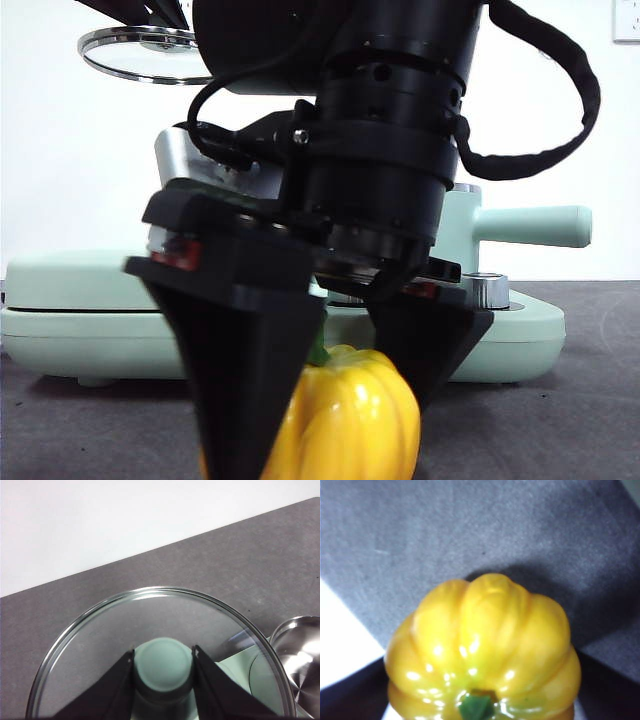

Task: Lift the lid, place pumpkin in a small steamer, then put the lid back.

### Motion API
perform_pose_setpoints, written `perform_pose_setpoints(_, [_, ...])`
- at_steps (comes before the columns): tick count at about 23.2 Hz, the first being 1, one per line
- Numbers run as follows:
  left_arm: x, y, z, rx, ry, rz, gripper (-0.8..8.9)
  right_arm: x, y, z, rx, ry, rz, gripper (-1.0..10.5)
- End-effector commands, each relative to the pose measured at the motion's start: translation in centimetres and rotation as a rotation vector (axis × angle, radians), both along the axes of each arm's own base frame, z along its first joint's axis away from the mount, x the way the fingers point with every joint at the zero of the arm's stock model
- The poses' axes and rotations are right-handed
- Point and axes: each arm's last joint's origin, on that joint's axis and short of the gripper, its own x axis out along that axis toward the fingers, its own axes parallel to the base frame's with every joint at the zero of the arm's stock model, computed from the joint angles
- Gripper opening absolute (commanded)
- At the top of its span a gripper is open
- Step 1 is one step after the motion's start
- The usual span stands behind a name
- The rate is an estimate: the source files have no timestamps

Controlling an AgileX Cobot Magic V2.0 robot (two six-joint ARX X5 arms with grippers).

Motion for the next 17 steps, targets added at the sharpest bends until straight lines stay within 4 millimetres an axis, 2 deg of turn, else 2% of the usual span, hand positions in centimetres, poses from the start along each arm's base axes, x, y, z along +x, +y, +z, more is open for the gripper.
perform_pose_setpoints(1, [-0.4, 0.0, 1.5, -0.025, -0.060, 0.001, 0.24, -0.2, 0.6, -0.1, 0.002, -0.001, 0.021, 2.8])
perform_pose_setpoints(3, [-0.4, 0.1, 1.5, -0.025, -0.060, 0.002, 0.24, 0.1, 0.6, 0.3, -0.003, 0.003, 0.017, 2.8])
perform_pose_setpoints(5, [-0.4, 0.1, 1.5, -0.025, -0.060, 0.002, 0.24, 0.9, 0.5, 1.8, -0.032, 0.017, 0.007, 2.8])
perform_pose_setpoints(9, [-0.4, 0.0, 1.4, -0.034, -0.053, 0.006, 0.24, 3.6, -0.1, 7.4, -0.056, 0.014, -0.004, 2.8])
perform_pose_setpoints(13, [-0.4, 0.0, 1.4, -0.033, -0.052, 0.005, 0.24, 7.5, -1.4, 13.9, 0.047, -0.075, -0.088, 3.0])
perform_pose_setpoints(15, [-0.4, 0.0, 1.4, -0.033, -0.052, 0.005, 0.24, 9.7, -2.3, 16.3, 0.104, -0.142, -0.131, 3.0])
perform_pose_setpoints(17, [-0.4, 0.0, 1.4, -0.033, -0.053, 0.005, 0.24, 11.8, -3.1, 17.6, 0.124, -0.174, -0.170, 3.1])
